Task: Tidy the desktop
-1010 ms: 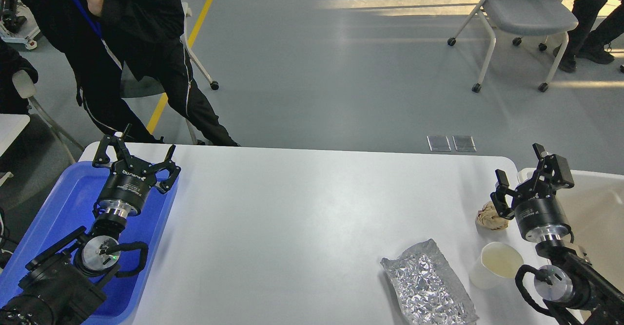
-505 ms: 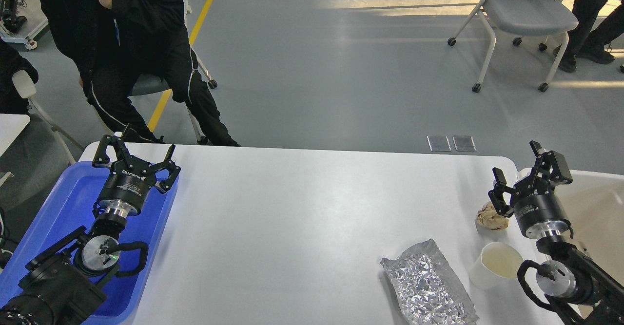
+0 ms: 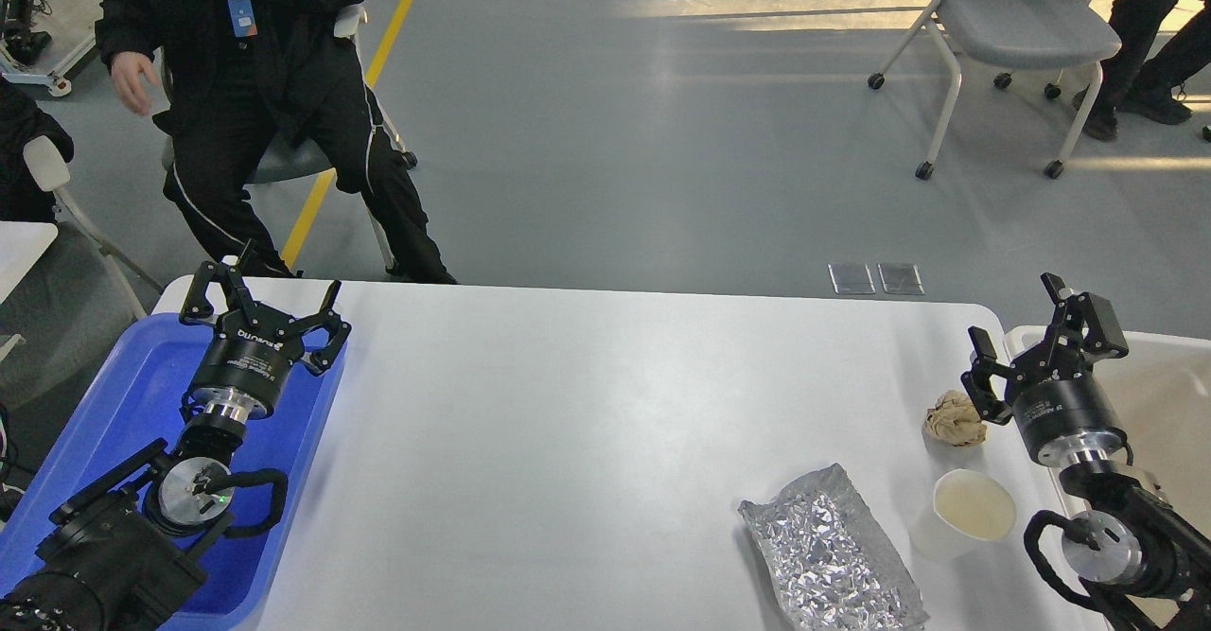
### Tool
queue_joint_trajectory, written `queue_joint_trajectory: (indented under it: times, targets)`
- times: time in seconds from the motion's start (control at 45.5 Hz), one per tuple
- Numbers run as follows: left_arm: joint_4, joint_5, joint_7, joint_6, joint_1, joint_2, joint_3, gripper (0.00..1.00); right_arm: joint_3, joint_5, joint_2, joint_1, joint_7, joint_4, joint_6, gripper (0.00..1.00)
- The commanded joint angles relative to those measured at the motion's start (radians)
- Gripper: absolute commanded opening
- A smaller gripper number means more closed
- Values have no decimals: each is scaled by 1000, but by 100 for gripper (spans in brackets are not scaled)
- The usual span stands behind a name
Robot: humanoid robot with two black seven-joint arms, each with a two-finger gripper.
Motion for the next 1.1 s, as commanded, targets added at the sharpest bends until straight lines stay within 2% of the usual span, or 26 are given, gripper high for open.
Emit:
queue_joint_trajectory:
  times: [0.0,0.307,0.703,0.747,0.856,0.922,1.076]
  targets:
    - [-1,1,0,-4,-2,0,1,100,-1,0,-10,-2,0,2,3,100]
    - [-1,3,0,-5,-2,0,3,100,-5,-18,-16,15,7,3,-7,100]
    - [-1,3,0,-5,-2,0,3,100,-33,0,-16,-3,-13,12,-5,100]
    - [-1,3,0,-5,-2,0,3,100,-33,3,-21,3,-37,15,-11,100]
    - [-1,3,0,-5,-2,0,3,100,-10,32,-67,-8,-176,115,-27,100]
    - [-1,3,0,-5,-2,0,3,100,-13,54,-121,-37,-236,207,-59,100]
    - [-1,1,0,-4,-2,0,3,100,-28,51,-182,-45,-244,275,-63,100]
